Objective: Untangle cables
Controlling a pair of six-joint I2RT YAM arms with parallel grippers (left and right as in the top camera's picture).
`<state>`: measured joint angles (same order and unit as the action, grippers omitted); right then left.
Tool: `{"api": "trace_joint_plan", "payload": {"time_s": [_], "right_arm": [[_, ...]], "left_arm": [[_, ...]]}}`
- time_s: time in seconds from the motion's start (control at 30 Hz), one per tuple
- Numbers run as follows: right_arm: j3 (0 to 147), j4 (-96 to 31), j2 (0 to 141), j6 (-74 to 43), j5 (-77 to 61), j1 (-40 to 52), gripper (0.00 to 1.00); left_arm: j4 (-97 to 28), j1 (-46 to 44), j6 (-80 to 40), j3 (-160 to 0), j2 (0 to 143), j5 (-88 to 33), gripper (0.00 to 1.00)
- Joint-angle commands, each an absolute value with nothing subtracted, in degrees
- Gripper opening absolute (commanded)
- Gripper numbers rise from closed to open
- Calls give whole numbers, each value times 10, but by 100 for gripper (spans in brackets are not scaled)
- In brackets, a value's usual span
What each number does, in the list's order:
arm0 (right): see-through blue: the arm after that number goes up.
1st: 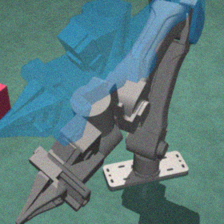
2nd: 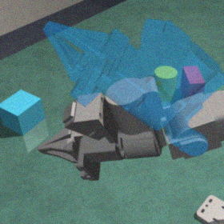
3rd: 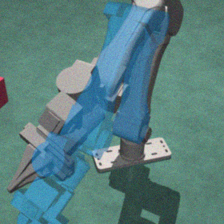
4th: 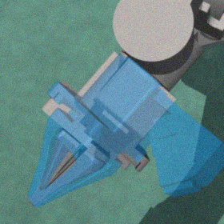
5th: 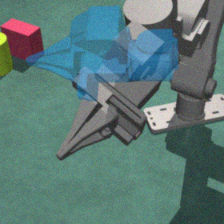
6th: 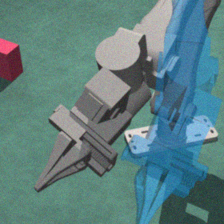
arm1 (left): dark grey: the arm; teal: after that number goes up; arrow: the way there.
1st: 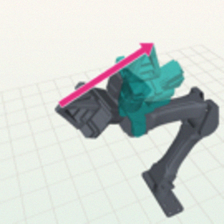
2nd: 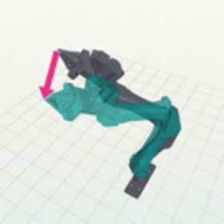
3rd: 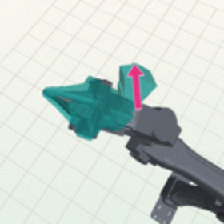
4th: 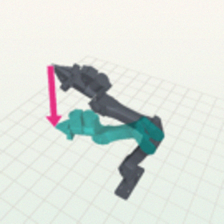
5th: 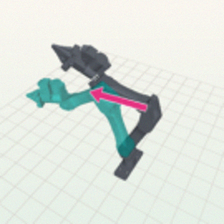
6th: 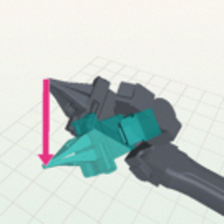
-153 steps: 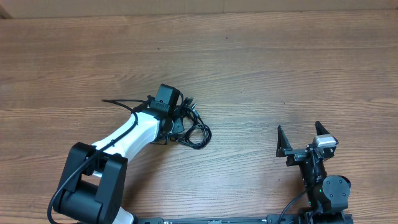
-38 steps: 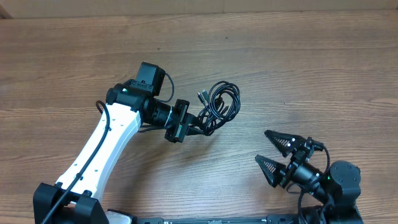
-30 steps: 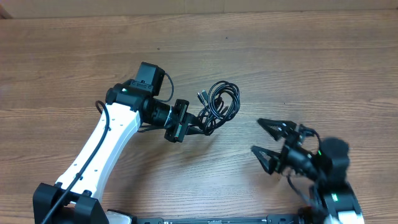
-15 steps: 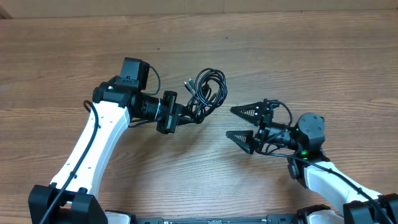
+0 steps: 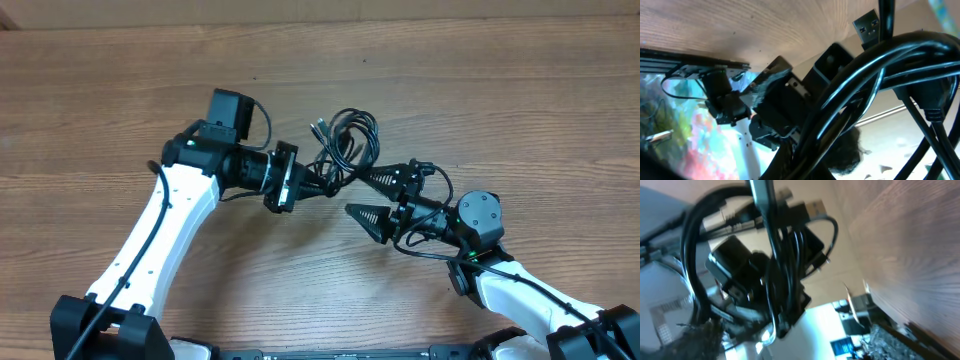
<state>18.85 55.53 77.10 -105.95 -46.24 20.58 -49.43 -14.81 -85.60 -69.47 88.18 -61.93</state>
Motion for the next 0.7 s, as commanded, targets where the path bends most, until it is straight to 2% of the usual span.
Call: {"api": "trace_joint_plan", "payload": {"time_s": [0.0, 0.17, 0.37, 0.67], "right_arm": [[196, 561, 771, -1065, -413, 209, 79], [196, 562, 771, -1065, -409, 209, 60], [196, 579, 771, -1066, -411, 209, 42], [196, 584, 771, -1066, -411, 209, 25]], "left_arm": [[-490, -174, -860, -702, 876, -641, 4], [-490, -188, -865, -702, 876, -641, 4], [-480, -197, -880, -702, 876, -641, 4], [-426, -224, -916, -702, 876, -642, 4]]}}
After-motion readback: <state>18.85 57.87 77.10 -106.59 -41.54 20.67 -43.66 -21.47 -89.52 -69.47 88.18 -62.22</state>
